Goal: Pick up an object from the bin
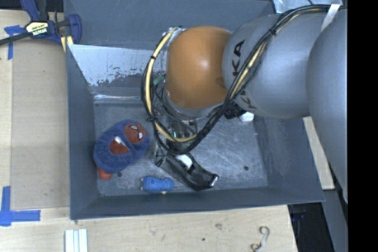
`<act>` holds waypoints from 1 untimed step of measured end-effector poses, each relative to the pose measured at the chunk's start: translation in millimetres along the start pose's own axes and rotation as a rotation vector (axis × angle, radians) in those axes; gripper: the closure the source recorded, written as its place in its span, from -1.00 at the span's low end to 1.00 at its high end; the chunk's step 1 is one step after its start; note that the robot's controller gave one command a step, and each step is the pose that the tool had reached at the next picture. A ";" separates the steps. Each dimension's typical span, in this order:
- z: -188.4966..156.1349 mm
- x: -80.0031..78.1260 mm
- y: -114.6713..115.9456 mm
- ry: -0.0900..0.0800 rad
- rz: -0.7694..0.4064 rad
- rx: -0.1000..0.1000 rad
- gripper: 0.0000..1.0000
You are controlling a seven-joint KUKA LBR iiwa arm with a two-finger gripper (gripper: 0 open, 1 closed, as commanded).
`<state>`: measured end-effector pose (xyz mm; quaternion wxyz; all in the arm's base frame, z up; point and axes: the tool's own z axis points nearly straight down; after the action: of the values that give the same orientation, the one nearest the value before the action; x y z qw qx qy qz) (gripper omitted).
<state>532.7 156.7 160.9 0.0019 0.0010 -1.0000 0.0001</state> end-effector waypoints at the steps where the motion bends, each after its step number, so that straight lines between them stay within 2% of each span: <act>1: 72.2 -18.4 10.9 0.000 0.071 0.001 -1.00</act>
Offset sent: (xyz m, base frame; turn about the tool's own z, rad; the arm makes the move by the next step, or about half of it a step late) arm 0.0187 0.0114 -0.0684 0.0717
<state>550.9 167.7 88.6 0.0018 -0.0342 -0.9994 0.0005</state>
